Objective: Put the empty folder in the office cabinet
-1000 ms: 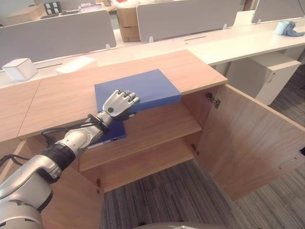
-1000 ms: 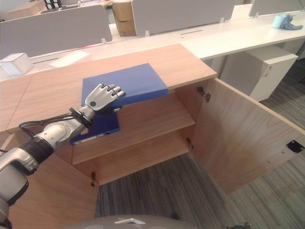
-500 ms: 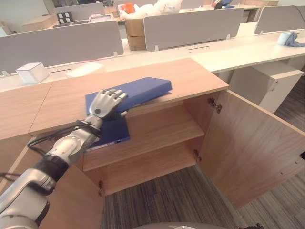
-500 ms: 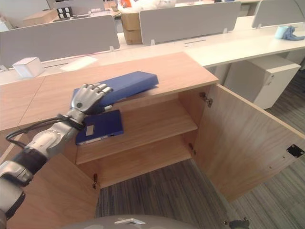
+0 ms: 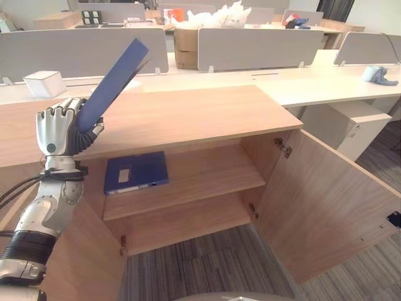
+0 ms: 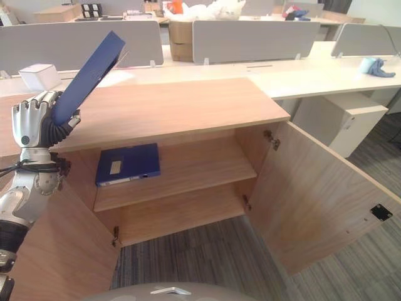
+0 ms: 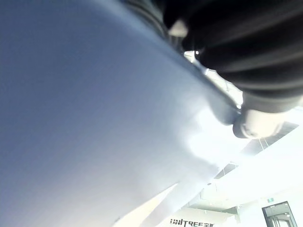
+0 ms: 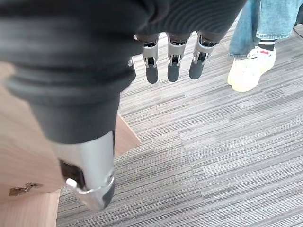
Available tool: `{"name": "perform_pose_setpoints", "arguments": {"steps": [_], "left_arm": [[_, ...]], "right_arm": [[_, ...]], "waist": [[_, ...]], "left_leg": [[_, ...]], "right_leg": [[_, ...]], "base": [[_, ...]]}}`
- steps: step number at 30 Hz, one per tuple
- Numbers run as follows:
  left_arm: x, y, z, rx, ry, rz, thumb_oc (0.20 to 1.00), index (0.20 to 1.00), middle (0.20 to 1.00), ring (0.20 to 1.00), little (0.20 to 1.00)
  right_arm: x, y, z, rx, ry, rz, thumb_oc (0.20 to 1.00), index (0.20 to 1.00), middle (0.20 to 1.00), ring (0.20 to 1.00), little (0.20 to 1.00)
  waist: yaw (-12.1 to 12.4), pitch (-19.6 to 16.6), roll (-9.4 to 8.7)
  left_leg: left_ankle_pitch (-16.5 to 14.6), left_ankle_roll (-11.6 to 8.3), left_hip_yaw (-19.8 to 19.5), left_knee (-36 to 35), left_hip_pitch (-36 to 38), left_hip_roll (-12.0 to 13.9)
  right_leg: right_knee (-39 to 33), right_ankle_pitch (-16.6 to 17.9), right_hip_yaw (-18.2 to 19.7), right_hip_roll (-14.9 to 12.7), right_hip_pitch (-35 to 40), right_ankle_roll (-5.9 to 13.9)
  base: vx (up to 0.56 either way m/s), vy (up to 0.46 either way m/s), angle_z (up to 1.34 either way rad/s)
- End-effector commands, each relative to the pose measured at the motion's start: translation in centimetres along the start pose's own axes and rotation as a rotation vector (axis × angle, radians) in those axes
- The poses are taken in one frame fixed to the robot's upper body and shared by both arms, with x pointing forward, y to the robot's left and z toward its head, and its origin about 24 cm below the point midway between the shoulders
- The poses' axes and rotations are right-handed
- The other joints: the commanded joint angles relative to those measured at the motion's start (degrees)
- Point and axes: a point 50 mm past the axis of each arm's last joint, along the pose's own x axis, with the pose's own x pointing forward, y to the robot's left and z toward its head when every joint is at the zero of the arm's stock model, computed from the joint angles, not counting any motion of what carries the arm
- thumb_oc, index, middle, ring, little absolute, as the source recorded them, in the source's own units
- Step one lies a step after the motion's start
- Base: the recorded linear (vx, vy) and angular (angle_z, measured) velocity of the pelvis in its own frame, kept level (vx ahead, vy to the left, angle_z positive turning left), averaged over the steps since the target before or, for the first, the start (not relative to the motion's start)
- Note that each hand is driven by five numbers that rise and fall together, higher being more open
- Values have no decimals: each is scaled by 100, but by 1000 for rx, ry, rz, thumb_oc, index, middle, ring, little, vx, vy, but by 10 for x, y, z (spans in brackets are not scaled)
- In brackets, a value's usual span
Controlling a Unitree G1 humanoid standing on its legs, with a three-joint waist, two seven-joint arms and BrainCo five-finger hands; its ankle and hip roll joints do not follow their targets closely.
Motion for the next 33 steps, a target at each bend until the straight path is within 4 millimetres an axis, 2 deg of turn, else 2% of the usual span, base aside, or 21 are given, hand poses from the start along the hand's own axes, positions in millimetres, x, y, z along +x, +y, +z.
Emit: {"name": "perform_pose_setpoints", "arguments": {"steps": [1,5,11,16,17,21,24,25,28,29,30,32,33], "left_arm": [[17,24,1,-78,12,146,200,200,200,200,200],[17,24,5,-115,14,163,200,200,200,200,200],[17,31,28,-414,6,267,200,200,200,200,200],[23,49,50,-609,-57,367,200,200,200,200,200],[27,57,58,-668,-92,400,200,200,200,200,200],[31,71,71,-795,-154,447,200,200,200,200,200],[30,74,76,-883,-174,451,200,200,200,200,200],[27,72,80,-996,-181,426,200,200,200,200,200],[26,71,82,-1060,-183,408,200,200,200,200,200],[23,66,85,-1140,-178,378,200,200,200,200,200],[17,61,88,-1254,-167,340,200,200,200,200,200],[8,51,89,-1374,-133,284,200,200,200,200,200],[-1,39,91,-1487,-86,232,200,200,200,200,200]], "right_arm": [[2,2,23,-47,-65,-7,1000,1000,1000,1000,1000],[2,4,27,-42,-79,-5,1000,1000,1000,1000,1000],[2,7,33,-40,-102,-6,1000,1000,1000,1000,1000],[2,8,34,-43,-102,-6,1000,1000,1000,1000,1000],[2,6,37,-43,-106,-13,1000,1000,1000,1000,1000],[3,5,47,-54,-123,-13,1000,1000,1000,1000,1000],[3,5,53,-73,-136,-14,1000,1000,1000,1000,1000],[2,5,61,-93,-159,-12,1000,1000,1000,1000,1000],[2,4,68,-96,-177,-13,1000,1000,1000,1000,1000],[1,4,78,-94,-209,-10,1000,1000,1000,1000,1000],[-1,5,96,-83,-271,-4,1000,1000,1000,1000,1000],[-5,4,119,-58,-348,1,1000,1000,1000,1000,1000],[-12,1,146,-19,-440,0,1000,1000,1000,1000,1000]], "waist": [[-77,-3,-130],[-75,-1,-131],[-94,-15,-110],[-100,-48,-82],[-93,-71,-44],[-77,-112,53],[-63,-131,116],[-36,-165,175],[-34,-172,203],[-28,-188,237],[-6,-212,266],[21,-229,300],[53,-233,303]], "left_leg": [[-540,-272,93,5,-80,117],[-543,-262,106,5,-73,104],[-553,-236,117,5,-53,54],[-573,-215,109,5,-31,15],[-566,-207,100,5,-24,-4],[-549,-175,68,5,-3,-58],[-546,-155,46,5,25,-96],[-557,-132,35,5,63,-139],[-561,-123,28,5,90,-154],[-563,-112,20,5,115,-176],[-568,-98,12,5,150,-195],[-575,-84,8,5,187,-218],[-576,-72,11,5,214,-226]], "right_leg": [[12,-515,-166,-150,78,300],[12,-506,-158,-163,78,303],[12,-489,-139,-208,82,308],[12,-496,-166,-250,121,312],[12,-496,-200,-275,150,322],[12,-494,-259,-323,208,326],[12,-493,-301,-355,252,330],[12,-510,-339,-386,308,329],[12,-518,-355,-398,335,330],[12,-524,-372,-418,364,328],[12,-532,-394,-444,410,323],[12,-545,-396,-467,452,318],[12,-551,-400,-480,474,307]], "base": [[0,0,0],[0,0,0],[-3,15,-2],[0,0,0],[-32,-12,1],[-36,-7,8],[-63,3,10],[0,0,0],[-16,12,4],[-18,22,7],[-21,30,13],[-16,27,8],[0,0,0]]}}
